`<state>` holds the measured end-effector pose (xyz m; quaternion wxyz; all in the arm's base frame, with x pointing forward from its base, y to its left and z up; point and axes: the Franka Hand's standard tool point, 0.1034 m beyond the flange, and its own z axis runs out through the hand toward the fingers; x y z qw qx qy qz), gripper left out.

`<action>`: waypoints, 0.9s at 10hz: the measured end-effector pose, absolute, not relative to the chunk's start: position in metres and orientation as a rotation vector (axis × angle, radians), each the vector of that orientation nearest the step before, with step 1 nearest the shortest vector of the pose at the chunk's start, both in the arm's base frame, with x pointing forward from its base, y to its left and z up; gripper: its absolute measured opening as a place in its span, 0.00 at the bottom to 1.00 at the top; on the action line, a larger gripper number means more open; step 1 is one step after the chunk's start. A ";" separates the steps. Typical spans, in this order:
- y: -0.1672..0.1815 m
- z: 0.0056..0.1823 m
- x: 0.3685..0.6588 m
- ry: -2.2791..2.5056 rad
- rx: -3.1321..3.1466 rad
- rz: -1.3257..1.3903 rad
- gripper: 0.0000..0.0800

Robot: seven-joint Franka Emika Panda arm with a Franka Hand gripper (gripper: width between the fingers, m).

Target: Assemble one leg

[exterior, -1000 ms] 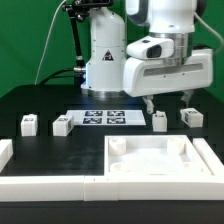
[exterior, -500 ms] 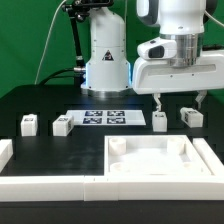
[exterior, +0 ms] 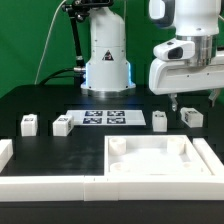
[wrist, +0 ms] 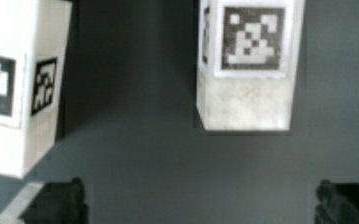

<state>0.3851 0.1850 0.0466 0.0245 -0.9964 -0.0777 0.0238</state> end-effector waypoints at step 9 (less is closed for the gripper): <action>0.190 0.043 0.371 -0.255 -3.013 1.043 0.81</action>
Offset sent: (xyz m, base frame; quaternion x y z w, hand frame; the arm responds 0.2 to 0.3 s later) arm 0.0000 0.0000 0.0000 0.0000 -0.2377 0.0000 0.9713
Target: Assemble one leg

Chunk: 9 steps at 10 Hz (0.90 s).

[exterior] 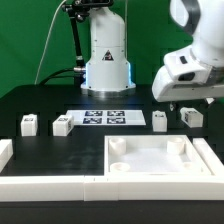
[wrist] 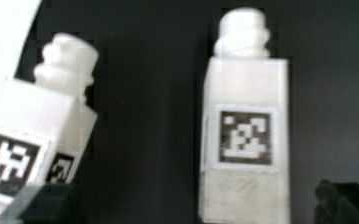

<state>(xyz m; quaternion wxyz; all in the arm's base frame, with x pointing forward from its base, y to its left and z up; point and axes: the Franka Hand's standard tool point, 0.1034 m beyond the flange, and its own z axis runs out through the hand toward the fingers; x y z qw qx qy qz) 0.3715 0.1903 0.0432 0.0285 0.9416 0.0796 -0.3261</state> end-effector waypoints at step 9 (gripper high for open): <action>0.192 0.009 0.347 0.231 2.664 -1.424 0.81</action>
Offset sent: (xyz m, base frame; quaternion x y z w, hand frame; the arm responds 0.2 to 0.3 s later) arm -0.0094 -0.0078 -0.0195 -0.0111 -0.1585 0.0127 0.9872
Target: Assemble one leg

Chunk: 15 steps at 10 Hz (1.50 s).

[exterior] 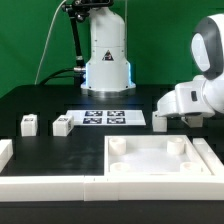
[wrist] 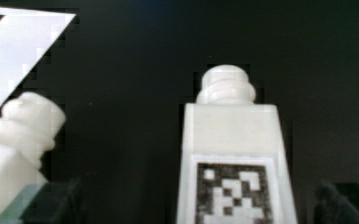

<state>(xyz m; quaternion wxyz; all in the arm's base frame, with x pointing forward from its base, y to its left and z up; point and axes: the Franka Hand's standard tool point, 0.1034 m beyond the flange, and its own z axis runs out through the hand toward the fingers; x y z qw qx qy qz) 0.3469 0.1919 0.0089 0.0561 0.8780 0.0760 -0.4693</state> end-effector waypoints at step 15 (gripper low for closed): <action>0.176 0.055 0.360 0.277 2.668 -1.444 0.36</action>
Offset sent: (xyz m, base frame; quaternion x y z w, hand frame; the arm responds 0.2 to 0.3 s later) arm 0.0000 0.0000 0.0000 0.0000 0.0000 0.0000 1.0000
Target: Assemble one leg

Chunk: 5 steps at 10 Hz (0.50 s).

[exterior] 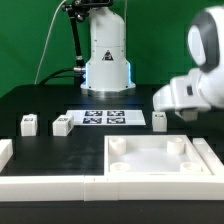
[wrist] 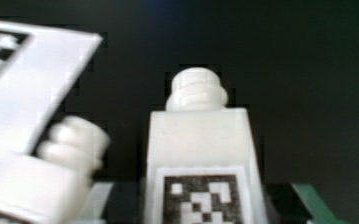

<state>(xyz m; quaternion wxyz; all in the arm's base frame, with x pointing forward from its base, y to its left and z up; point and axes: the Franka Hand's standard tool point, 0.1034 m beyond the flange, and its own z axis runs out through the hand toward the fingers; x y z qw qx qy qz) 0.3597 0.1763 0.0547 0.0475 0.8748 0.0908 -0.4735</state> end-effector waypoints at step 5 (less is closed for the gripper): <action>0.178 0.071 0.371 0.275 2.806 -1.206 0.36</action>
Offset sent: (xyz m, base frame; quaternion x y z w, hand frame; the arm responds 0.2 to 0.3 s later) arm 0.0000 0.0000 0.0000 0.0000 0.0799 0.0000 0.9968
